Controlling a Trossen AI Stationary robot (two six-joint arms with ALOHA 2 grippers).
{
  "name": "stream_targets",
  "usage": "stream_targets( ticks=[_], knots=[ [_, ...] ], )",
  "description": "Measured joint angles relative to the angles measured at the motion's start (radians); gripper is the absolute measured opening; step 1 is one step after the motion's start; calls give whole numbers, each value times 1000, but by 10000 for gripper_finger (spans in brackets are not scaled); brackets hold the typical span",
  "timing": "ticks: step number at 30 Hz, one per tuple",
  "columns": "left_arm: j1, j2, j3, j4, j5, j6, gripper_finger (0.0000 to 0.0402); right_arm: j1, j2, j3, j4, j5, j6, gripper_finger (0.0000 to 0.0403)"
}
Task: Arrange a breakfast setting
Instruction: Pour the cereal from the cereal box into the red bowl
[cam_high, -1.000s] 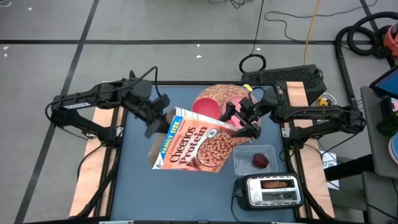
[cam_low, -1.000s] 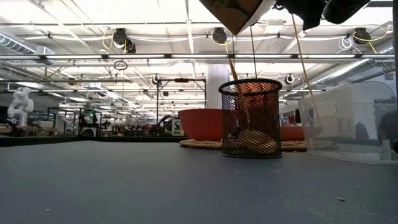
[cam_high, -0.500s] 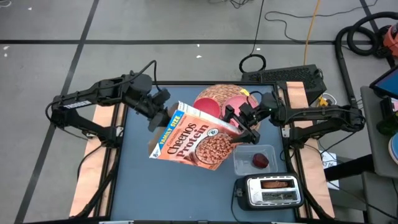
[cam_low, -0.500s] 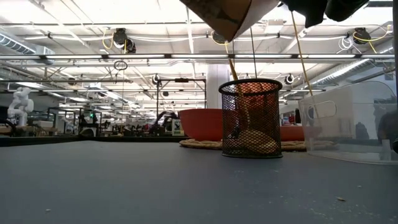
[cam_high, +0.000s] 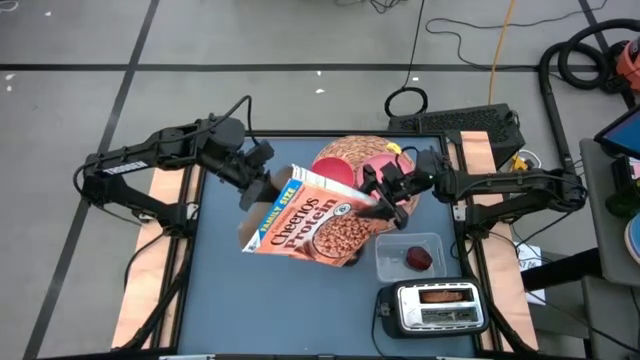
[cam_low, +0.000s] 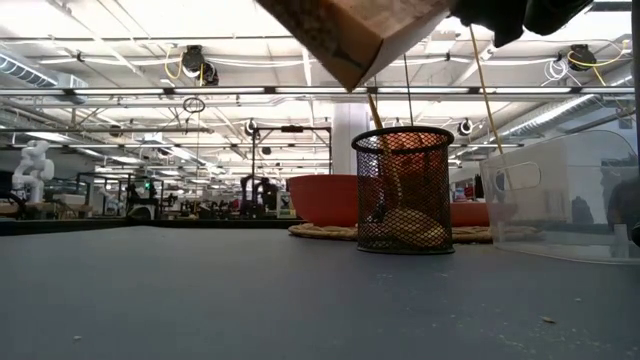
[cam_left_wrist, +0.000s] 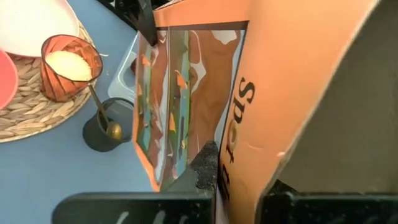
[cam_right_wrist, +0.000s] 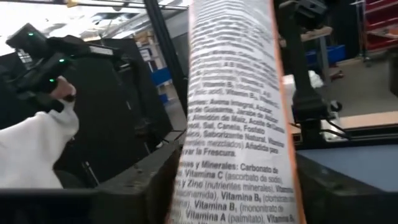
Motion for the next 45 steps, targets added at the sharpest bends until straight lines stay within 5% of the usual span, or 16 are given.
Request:
stream_targets(
  ticks=[10,25,45],
  knots=[
    [0,0,0,-1,-2,31,5,-1,0,0,-11,61,-2,121],
    [10,-2,1,-4,-52,100,110,-2,-2,0,-7,61,-8,106],
    [84,-225,1,-27,-43,207,115,-21,-2,0,61,60,1,63]
  ],
)
